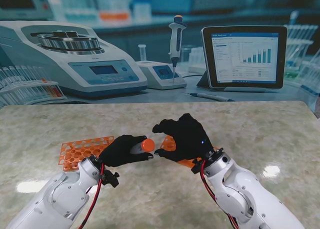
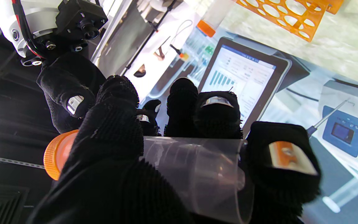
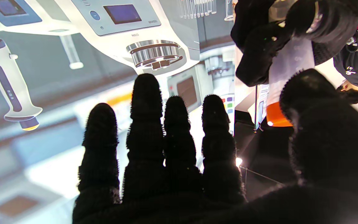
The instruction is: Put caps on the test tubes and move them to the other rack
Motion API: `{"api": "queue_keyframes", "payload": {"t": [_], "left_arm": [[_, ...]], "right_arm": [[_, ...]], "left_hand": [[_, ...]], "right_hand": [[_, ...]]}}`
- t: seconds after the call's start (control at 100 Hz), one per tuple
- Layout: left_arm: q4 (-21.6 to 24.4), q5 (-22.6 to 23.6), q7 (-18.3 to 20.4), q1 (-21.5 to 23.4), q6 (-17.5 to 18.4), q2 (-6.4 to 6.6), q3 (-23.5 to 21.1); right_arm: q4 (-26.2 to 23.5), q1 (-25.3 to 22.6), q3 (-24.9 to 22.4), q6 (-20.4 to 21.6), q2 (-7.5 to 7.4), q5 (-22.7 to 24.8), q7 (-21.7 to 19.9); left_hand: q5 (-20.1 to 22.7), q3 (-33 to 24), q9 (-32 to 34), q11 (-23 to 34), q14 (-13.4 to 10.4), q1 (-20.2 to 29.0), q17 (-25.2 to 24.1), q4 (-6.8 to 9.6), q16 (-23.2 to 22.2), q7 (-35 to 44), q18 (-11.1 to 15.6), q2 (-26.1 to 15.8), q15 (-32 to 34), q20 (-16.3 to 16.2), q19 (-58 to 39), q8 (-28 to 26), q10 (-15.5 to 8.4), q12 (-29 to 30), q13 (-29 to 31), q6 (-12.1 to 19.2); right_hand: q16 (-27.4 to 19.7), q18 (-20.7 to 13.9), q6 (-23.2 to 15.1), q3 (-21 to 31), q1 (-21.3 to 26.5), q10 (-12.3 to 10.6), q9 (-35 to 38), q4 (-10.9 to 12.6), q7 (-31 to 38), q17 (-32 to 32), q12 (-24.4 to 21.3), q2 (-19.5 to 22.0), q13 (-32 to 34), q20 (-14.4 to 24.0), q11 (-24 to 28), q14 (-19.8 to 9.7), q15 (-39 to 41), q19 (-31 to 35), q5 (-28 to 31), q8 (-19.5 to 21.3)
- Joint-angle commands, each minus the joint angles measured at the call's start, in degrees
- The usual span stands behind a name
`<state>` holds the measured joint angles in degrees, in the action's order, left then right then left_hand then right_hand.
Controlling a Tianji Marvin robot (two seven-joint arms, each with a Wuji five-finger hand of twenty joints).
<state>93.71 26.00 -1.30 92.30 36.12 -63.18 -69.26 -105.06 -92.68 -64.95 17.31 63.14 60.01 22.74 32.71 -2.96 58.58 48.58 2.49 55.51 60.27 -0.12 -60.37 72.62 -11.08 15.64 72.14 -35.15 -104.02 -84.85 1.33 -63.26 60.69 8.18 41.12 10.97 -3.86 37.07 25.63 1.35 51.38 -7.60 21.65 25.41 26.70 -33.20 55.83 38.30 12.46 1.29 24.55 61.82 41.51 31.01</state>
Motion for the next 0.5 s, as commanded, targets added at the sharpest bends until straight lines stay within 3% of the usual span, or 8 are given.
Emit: {"api": "queue_keyframes", "payload": {"t": [0.0, 0.49], "left_arm": [[0.33, -0.07, 0.29, 0.10, -0.04, -0.03, 0.05], [0.27, -0.10, 0.35, 0.03, -0.03, -0.02, 0.15]], "right_arm": [[-0.60, -0.51, -0.21, -0.24, -0.09, 0.18, 0.23], [-0.65, 0.22, 0.72, 0.87, -0.17, 3.25, 5.12]], "left_hand": [[0.55, 0.20, -0.38, 0.11, -2.34, 2.35, 1.88, -0.49, -0.28, 3.46, 7.16, -3.09, 0.54, -1.08, -9.11, -3.77, -2.21, 0.41, 1.39, 2.83], [0.56, 0.18, -0.36, 0.11, -2.35, 2.36, 1.88, -0.49, -0.26, 3.46, 7.16, -3.09, 0.50, -1.09, -9.11, -3.75, -2.21, 0.40, 1.40, 2.81]], "right_hand": [[-0.73, 1.23, 1.25, 0.80, -2.12, 1.31, -2.06, 1.39, -1.25, -1.41, -0.93, -1.52, -1.11, 0.08, -1.08, 0.47, -1.89, -0.99, -2.90, -0.90], [-0.20, 1.13, 1.40, 3.50, -3.14, 1.54, -1.57, 1.05, -0.49, -1.00, -1.24, -5.18, -0.68, 0.37, 0.57, -0.20, -0.78, -0.98, -2.20, -1.27]]}}
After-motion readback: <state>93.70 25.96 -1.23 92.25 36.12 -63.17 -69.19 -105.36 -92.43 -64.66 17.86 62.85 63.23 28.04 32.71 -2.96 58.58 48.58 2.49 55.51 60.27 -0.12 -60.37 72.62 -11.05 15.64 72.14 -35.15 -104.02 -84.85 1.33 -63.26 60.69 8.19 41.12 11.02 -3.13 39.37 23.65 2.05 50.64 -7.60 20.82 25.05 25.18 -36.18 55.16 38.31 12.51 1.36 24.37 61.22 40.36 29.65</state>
